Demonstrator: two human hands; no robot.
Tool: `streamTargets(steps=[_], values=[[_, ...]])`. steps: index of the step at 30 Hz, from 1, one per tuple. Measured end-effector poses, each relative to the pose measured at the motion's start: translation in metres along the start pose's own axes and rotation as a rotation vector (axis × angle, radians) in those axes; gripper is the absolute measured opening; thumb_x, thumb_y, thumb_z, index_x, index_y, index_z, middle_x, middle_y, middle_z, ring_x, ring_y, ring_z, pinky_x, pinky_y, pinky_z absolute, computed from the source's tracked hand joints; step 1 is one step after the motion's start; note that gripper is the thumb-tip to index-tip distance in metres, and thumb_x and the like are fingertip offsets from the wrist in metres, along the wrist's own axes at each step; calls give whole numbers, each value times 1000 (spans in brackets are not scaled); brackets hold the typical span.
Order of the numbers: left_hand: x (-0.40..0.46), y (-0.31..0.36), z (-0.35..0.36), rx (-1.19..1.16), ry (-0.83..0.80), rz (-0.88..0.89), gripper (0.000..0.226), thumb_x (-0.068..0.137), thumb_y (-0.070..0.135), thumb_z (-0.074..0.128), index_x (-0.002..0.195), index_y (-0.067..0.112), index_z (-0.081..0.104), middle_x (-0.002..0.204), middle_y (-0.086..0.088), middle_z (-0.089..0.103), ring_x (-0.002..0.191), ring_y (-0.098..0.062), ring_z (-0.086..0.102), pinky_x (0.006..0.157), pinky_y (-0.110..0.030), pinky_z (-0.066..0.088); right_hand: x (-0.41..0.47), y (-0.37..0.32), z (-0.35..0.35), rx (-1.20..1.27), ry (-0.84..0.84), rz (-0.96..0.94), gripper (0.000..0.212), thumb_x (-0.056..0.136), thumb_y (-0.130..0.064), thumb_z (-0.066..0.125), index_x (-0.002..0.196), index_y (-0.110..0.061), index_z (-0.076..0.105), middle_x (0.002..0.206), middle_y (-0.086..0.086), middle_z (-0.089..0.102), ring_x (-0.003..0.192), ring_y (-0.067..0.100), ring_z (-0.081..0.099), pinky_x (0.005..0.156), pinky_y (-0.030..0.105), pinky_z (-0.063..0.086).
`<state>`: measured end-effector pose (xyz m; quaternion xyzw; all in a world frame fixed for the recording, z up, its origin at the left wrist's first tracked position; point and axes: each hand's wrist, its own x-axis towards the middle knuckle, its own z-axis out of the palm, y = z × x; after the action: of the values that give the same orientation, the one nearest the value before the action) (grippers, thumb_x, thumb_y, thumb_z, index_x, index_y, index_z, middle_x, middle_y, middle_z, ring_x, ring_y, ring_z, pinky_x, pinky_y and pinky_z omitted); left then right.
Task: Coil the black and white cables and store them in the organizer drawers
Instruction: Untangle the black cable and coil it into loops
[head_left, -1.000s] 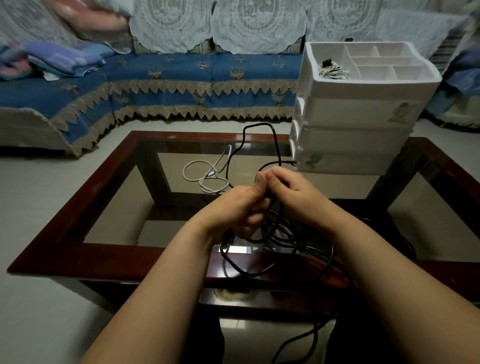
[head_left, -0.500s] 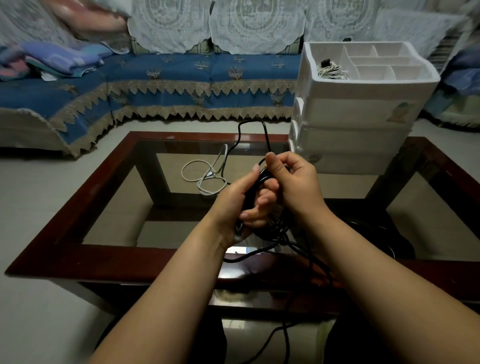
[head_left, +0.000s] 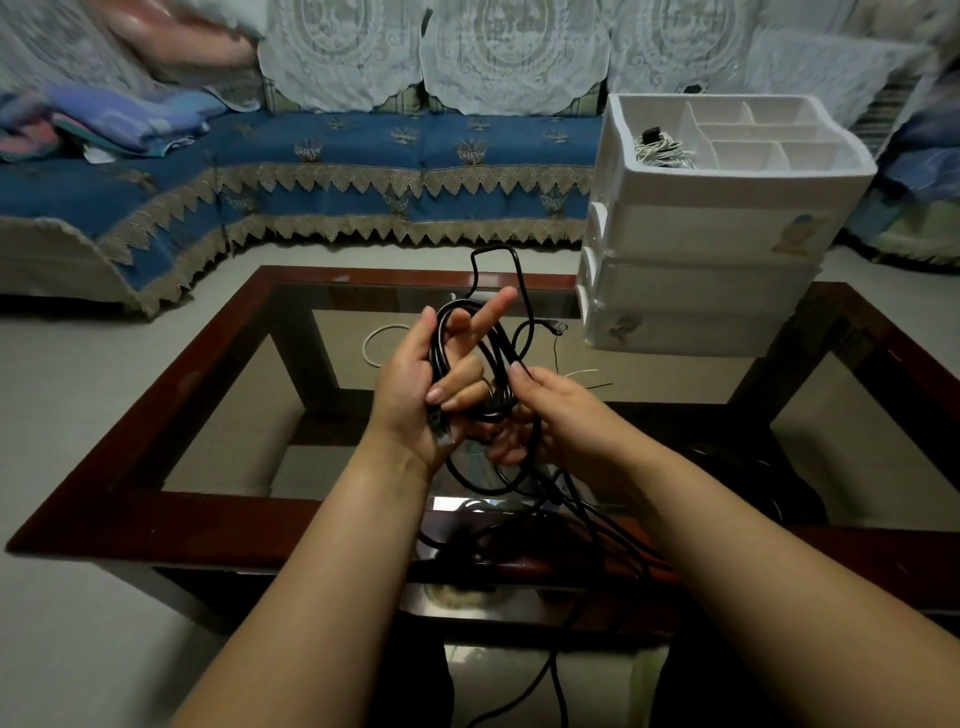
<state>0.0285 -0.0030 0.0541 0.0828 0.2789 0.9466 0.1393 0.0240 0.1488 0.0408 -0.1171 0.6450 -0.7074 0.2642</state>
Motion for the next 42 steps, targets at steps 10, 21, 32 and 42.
streamTargets(steps=[10, 21, 32, 42], values=[[0, 18, -3, -102, 122, 188, 57, 103, 41, 22, 82, 8, 63, 129, -12, 61, 27, -7, 35, 28, -11, 28, 1, 31, 11, -322, 301, -139, 21, 101, -23, 41, 90, -14, 57, 67, 2, 65, 66, 17, 64, 72, 30, 53], [2, 22, -9, -71, 361, 364, 38, 103, 38, 28, 81, 14, 48, 125, -13, 64, 33, -5, 31, 33, -11, 28, -10, 23, 15, 296, 190, 138, 20, 100, -17, 42, 112, -8, 56, 89, 9, 72, 42, 9, 52, 35, 14, 31], [9, -30, 1, 1109, 160, 448, 27, 104, 31, 21, 119, 28, 43, 142, -2, 49, 83, -16, 72, 53, -28, 58, -7, 13, 24, -1010, 8, 198, 24, 102, -25, 37, 96, -18, 59, 92, 13, 66, 72, 19, 65, 49, 17, 42], [2, -37, -13, 2000, 5, 290, 44, 101, 41, 26, 109, 8, 55, 89, -3, 62, 78, -23, 60, 64, -37, 43, -20, -14, -1, -1148, -237, 157, 16, 94, -25, 54, 96, -16, 67, 73, -9, 66, 70, 5, 60, 69, 23, 46]])
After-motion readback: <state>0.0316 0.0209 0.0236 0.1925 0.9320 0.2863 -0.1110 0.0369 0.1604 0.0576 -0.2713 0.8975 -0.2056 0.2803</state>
